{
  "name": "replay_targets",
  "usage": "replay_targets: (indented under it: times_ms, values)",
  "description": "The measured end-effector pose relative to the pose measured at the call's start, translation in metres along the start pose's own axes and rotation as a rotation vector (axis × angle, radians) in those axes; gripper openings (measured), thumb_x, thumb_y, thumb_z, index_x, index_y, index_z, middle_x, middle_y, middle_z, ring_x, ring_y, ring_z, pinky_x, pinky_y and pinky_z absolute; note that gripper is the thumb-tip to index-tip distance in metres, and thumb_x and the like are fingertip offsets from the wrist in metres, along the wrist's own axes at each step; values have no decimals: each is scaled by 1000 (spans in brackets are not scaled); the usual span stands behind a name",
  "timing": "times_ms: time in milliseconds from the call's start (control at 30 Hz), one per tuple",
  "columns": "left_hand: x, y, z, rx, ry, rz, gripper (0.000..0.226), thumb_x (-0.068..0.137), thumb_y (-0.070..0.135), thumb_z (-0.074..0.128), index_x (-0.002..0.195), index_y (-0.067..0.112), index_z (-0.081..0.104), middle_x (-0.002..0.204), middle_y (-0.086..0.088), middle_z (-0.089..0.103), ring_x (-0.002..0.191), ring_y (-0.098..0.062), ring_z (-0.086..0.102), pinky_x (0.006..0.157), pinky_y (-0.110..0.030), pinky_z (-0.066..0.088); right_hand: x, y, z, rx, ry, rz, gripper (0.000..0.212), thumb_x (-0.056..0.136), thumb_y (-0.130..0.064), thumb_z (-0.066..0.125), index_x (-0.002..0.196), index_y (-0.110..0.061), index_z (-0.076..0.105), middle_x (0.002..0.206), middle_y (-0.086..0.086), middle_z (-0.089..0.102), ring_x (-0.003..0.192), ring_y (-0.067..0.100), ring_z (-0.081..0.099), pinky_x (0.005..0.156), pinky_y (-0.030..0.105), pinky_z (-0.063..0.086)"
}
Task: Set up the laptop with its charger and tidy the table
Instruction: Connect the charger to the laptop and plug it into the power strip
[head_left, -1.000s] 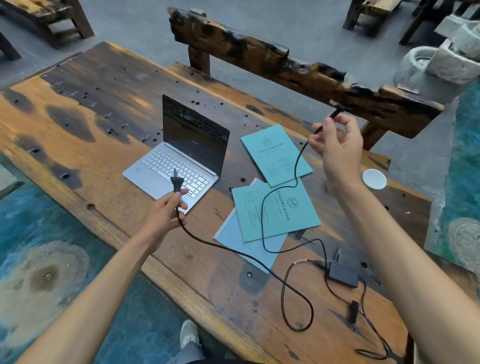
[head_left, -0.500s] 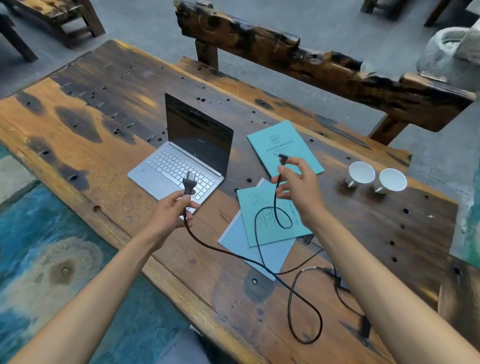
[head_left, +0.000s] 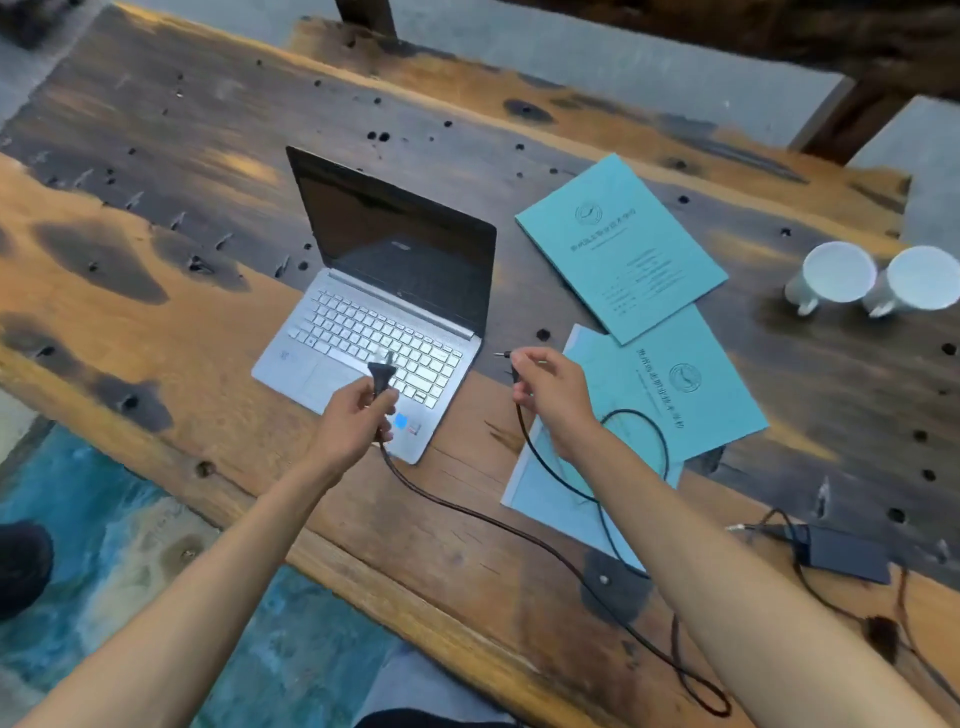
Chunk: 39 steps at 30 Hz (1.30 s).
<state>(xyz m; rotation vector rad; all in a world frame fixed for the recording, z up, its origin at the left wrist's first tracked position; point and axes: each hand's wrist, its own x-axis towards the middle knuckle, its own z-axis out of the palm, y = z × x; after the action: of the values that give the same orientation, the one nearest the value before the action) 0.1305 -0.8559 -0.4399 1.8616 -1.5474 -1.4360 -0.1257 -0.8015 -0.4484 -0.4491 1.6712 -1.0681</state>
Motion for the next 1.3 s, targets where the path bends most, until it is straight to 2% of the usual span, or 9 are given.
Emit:
replay_targets:
  times_ms: [133, 233, 333, 467, 567, 633, 767, 1067, 1300]
  values:
    - [42, 8, 15, 283, -121, 131, 16, 95, 33, 66, 90, 19, 70, 82, 14, 70, 81, -7, 66, 86, -40, 55, 41, 24, 25, 72, 150, 137, 6, 91, -25, 73, 86, -23, 77, 66, -5, 74, 60, 1, 70, 74, 24, 58]
    - [72, 15, 31, 437, -168, 215, 21, 95, 33, 66, 105, 15, 73, 108, -3, 74, 103, -19, 66, 87, -33, 51, 63, 36, 39, 83, 193, 198, 8, 86, -17, 74, 82, -21, 80, 68, -15, 76, 68, 7, 76, 83, 30, 62]
    - [99, 17, 43, 546, -224, 278, 23, 95, 25, 64, 92, 2, 62, 103, -17, 69, 135, -21, 52, 86, -29, 44, 80, 47, 48, 40, 208, 201, 9, 85, -11, 76, 82, -17, 81, 66, -17, 75, 67, 7, 76, 83, 33, 64]
    - [114, 17, 50, 631, -285, 335, 32, 100, 29, 57, 77, 24, 34, 100, 0, 45, 116, -30, 51, 103, -54, 44, 94, 54, 56, -46, 225, 187, 9, 86, -13, 76, 81, -17, 82, 65, -13, 75, 62, 1, 74, 82, 32, 64]
    - [119, 3, 52, 670, -321, 312, 27, 100, 35, 51, 106, 8, 49, 117, -15, 60, 139, -36, 41, 123, -48, 18, 97, 56, 63, -133, 222, 165, 12, 87, -10, 72, 78, -6, 79, 74, 8, 77, 73, 19, 78, 82, 44, 63]
    - [121, -2, 52, 727, -332, 294, 51, 99, 43, 46, 116, -5, 49, 138, -17, 54, 141, -33, 36, 119, -34, 18, 97, 56, 69, -195, 212, 150, 16, 87, -8, 67, 81, 5, 73, 83, 25, 72, 86, 40, 73, 80, 55, 60]
    - [125, -10, 52, 773, -330, 343, 55, 98, 48, 44, 116, -3, 52, 148, -16, 48, 135, -36, 38, 108, -37, 24, 97, 55, 75, -219, 237, 187, 17, 88, -8, 66, 78, 3, 74, 75, 18, 75, 79, 36, 75, 78, 50, 61]
    - [126, -10, 52, 753, -298, 465, 37, 101, 32, 55, 74, 13, 39, 161, -5, 37, 152, -30, 24, 115, -53, 23, 92, 51, 76, -213, 236, 173, 20, 90, -9, 63, 80, 6, 70, 86, 28, 70, 88, 42, 71, 81, 52, 59]
    - [124, -8, 55, 746, -305, 457, 35, 102, 33, 54, 76, 18, 35, 161, -6, 37, 151, -36, 24, 113, -62, 25, 83, 45, 86, -199, 312, 232, 17, 97, -10, 65, 104, -3, 79, 102, 14, 79, 102, 29, 72, 71, 25, 48]
